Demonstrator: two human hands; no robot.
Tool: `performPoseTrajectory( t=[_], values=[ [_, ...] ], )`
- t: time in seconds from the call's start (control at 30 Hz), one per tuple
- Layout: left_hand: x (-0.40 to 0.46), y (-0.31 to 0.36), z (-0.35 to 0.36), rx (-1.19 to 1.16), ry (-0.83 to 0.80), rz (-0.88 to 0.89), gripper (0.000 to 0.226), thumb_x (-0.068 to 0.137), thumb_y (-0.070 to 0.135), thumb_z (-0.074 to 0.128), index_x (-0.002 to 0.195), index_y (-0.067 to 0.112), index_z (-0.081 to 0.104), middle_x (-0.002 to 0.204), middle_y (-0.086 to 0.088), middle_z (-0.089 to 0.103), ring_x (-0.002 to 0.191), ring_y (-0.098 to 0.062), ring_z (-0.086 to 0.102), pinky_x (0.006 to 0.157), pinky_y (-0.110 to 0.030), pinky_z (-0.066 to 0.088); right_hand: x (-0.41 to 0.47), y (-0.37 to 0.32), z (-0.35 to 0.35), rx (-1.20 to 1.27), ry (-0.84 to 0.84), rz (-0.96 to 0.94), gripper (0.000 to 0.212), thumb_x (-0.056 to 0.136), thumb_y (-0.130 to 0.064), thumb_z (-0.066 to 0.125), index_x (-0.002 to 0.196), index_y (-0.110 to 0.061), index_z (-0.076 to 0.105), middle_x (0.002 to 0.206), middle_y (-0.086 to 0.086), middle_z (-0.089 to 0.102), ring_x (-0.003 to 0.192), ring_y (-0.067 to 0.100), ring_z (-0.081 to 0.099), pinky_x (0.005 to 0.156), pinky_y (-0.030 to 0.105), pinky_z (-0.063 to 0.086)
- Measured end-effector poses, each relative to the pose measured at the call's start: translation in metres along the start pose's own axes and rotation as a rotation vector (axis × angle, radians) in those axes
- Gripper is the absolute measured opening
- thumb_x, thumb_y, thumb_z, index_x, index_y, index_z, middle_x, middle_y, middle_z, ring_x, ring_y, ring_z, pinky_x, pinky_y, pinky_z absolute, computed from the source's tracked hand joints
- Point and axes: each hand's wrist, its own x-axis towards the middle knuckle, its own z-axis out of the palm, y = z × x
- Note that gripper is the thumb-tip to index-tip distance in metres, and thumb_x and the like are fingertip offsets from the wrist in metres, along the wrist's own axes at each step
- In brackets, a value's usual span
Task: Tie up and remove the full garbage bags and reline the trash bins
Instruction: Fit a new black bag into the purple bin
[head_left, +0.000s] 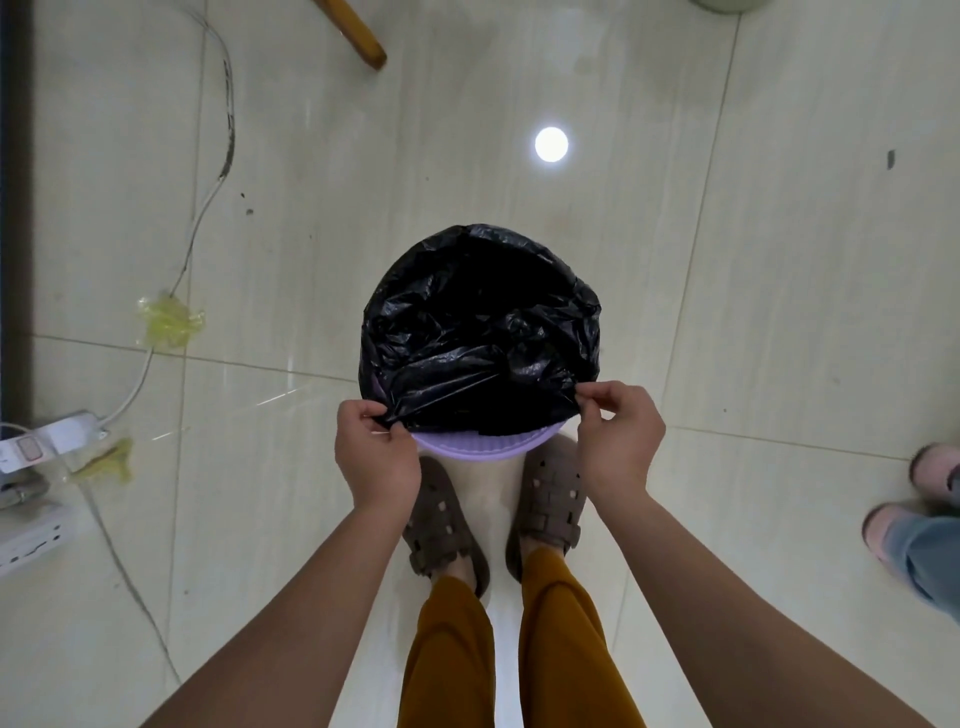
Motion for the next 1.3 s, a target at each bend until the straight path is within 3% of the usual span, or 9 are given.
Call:
performPoseTrajectory(
  t=[0.2,0.37,0.57,0.7,0.8,0.9,1.03,1.13,1.3],
  values=[
    [0.008,-0.010,-0.007,0.063,0.040,0.008,0.028,0.081,-0.014,0.054,0.093,0.011,0.048,0.073,0.005,0.049,0.062,-0.006,0.050,0.052,-0.002,0.039,0.009,0.013,-0.006,-0.043,-0.013,0.068,0.028,0.088,0.006,0.054,0.081,-0.018,0.066,0.094,0.003,0.065,0.085,0.012,0.060,0.069,0.003,0.040],
    [0.024,-0.027,-0.008,0.129,-0.014,0.001,0.022,0.082,-0.011,0.055,0.091,0.009,0.051,0.071,0.004,0.049,0.061,-0.009,0.047,0.054,-0.007,0.036,0.024,0.028,0.003,-0.056,-0.082,0.170,0.021,0.086,0.004,0.056,0.087,-0.010,0.072,0.090,0.007,0.071,0.085,0.021,0.066,0.086,0.029,0.053],
    [0.031,-0.030,0.000,0.178,-0.068,0.033,0.018,0.081,-0.009,0.056,0.090,0.007,0.054,0.079,0.001,0.054,0.071,-0.015,0.050,0.062,-0.012,0.040,0.029,0.036,0.017,-0.129,-0.187,0.191,0.024,0.082,0.008,0.049,0.074,-0.010,0.063,0.073,0.002,0.062,0.072,0.022,0.056,0.069,0.026,0.044],
    [0.021,-0.021,-0.005,0.126,-0.013,-0.088,0.036,0.085,-0.003,0.059,0.117,0.011,0.050,0.117,-0.005,0.038,0.076,-0.013,0.050,0.073,-0.029,0.045,0.019,0.029,0.008,-0.162,-0.160,0.174,0.025,0.090,-0.003,0.053,0.107,-0.011,0.068,0.114,0.008,0.060,0.105,0.021,0.057,0.084,0.025,0.041],
    [0.006,-0.011,-0.007,0.032,0.002,-0.039,0.038,0.087,-0.002,0.055,0.121,0.014,0.046,0.117,-0.001,0.037,0.071,-0.008,0.052,0.062,-0.017,0.042,0.005,0.017,0.000,-0.035,-0.086,0.080,0.028,0.097,-0.019,0.052,0.124,-0.016,0.057,0.124,0.005,0.050,0.109,0.016,0.055,0.080,0.013,0.040],
    [-0.008,-0.003,0.000,-0.080,-0.091,-0.103,0.034,0.089,0.015,0.062,0.116,0.024,0.044,0.101,0.008,0.053,0.073,-0.003,0.057,0.057,-0.011,0.042,-0.013,0.006,0.002,0.145,-0.197,0.077,0.044,0.095,-0.036,0.058,0.135,-0.024,0.043,0.124,-0.004,0.052,0.104,0.006,0.057,0.069,0.008,0.049],
    [-0.012,-0.003,0.015,-0.171,-0.190,-0.226,0.044,0.087,0.017,0.069,0.120,0.024,0.042,0.097,0.019,0.050,0.090,-0.006,0.057,0.089,-0.032,0.051,-0.021,0.005,0.012,0.244,-0.304,0.122,0.065,0.089,-0.040,0.066,0.142,-0.035,0.029,0.129,-0.005,0.052,0.106,0.010,0.061,0.086,0.024,0.055],
    [-0.004,-0.009,0.021,-0.230,-0.226,-0.251,0.048,0.086,0.009,0.068,0.125,0.023,0.044,0.106,0.016,0.053,0.107,-0.017,0.057,0.099,-0.041,0.050,-0.015,0.011,0.019,0.256,-0.350,0.110,0.065,0.091,-0.040,0.064,0.144,-0.037,0.026,0.132,-0.008,0.053,0.115,0.014,0.059,0.100,0.038,0.051],
    [0.013,-0.014,0.016,-0.282,-0.313,-0.165,0.061,0.086,0.001,0.066,0.133,0.030,0.039,0.106,0.031,0.050,0.093,0.014,0.059,0.085,-0.013,0.047,-0.002,0.015,0.022,0.197,-0.401,0.036,0.064,0.096,-0.026,0.058,0.149,-0.031,0.022,0.137,-0.009,0.050,0.121,0.014,0.055,0.105,0.038,0.047]
  ],
)
